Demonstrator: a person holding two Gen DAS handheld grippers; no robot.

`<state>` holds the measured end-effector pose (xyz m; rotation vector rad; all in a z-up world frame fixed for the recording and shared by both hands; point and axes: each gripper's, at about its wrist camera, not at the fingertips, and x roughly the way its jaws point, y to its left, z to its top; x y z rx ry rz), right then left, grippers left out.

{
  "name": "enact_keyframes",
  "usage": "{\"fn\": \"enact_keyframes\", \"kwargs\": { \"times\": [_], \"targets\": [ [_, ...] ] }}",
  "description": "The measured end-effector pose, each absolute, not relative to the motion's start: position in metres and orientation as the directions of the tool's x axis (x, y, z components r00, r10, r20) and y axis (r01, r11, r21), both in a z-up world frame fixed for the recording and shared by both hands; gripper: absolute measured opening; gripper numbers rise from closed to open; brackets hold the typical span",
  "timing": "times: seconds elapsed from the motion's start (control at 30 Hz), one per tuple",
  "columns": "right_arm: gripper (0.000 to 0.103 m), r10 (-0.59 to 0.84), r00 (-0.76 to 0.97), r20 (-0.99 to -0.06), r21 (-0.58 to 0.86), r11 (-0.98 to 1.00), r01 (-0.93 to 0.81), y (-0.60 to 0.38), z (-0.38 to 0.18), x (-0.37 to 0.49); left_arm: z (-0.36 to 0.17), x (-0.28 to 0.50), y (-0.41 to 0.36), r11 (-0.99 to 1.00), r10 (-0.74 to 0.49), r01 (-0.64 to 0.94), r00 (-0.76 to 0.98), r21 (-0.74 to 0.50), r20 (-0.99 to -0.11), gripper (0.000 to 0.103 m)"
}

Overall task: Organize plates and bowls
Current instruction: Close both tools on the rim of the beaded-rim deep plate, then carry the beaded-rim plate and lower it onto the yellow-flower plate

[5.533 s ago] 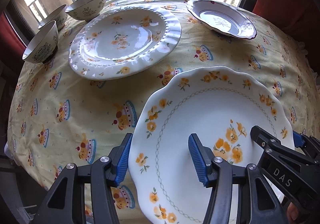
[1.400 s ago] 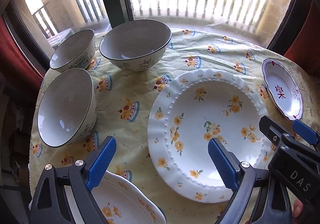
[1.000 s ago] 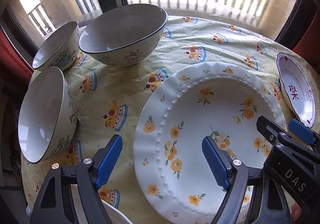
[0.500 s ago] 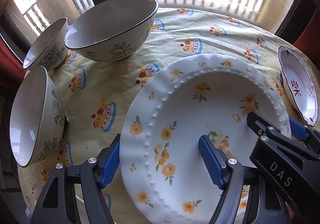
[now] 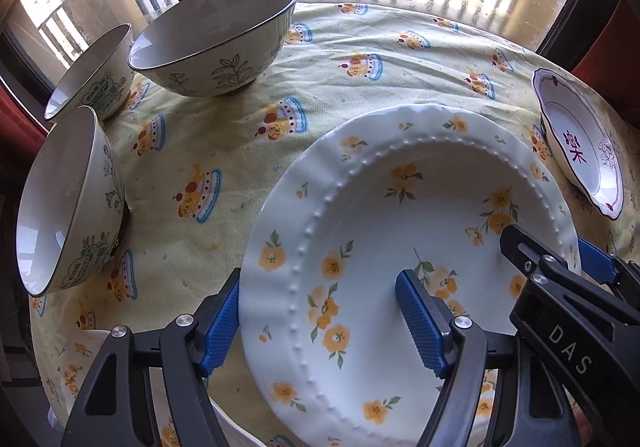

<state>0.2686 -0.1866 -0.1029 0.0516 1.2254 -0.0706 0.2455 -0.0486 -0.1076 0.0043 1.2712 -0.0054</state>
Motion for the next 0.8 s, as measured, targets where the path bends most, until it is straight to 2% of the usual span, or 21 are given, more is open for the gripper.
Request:
{"fn": "enact_keyframes", "kwargs": {
  "times": [0.5, 0.8],
  "targets": [
    [0.067, -0.058, 0.280, -0.958, -0.023, 0.992, 0.127, -0.204, -0.101, 0.203, -0.108, 0.189, -0.068, 0.997, -0.031, 0.078, 0.253, -0.012, -0.967, 0.075],
    [0.064, -0.024, 0.282, -0.959, 0.008, 0.994, 0.112, -0.213, -0.104, 0.201, -0.111, 0.190, -0.071, 0.998, -0.024, 0.069, 0.261, -0.006, -0.965, 0.076]
  ]
}}
